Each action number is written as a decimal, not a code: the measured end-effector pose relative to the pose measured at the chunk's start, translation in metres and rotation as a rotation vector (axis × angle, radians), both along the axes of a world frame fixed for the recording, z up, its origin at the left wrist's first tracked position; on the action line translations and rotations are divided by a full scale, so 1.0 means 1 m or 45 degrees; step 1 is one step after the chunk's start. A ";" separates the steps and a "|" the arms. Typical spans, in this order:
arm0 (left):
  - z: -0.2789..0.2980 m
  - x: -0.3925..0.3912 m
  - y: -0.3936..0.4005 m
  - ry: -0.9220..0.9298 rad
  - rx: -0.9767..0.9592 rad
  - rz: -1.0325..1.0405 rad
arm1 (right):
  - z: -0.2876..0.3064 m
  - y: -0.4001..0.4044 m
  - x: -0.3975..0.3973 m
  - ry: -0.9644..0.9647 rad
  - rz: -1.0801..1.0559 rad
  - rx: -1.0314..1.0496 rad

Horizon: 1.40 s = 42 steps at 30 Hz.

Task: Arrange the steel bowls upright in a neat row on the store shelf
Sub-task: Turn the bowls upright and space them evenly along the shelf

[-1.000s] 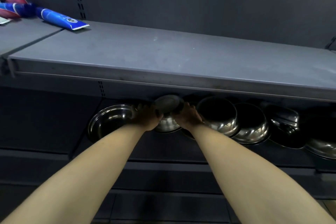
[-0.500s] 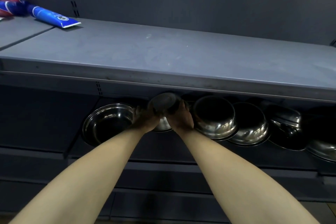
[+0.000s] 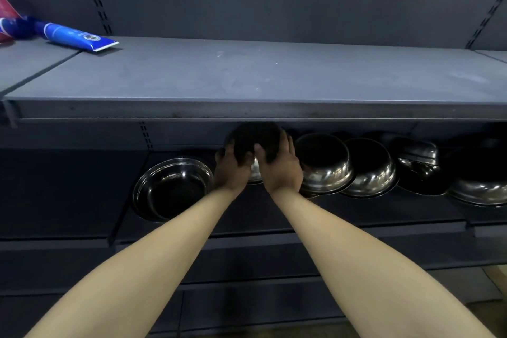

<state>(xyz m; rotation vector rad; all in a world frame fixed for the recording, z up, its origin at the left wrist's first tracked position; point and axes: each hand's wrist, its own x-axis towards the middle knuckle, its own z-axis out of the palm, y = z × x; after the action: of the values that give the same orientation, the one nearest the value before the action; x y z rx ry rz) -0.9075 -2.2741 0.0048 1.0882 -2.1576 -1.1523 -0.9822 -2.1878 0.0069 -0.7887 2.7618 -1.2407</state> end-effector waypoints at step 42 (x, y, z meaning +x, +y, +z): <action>0.020 0.122 -0.057 -0.443 -0.447 -0.392 | 0.004 0.026 0.055 -0.792 -0.386 -0.579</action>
<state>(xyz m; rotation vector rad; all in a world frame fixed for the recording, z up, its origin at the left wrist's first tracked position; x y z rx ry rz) -0.7853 -2.3313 0.0248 0.8674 -2.7439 -0.6916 -0.9275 -2.1618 0.0104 0.0505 2.1605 -1.8166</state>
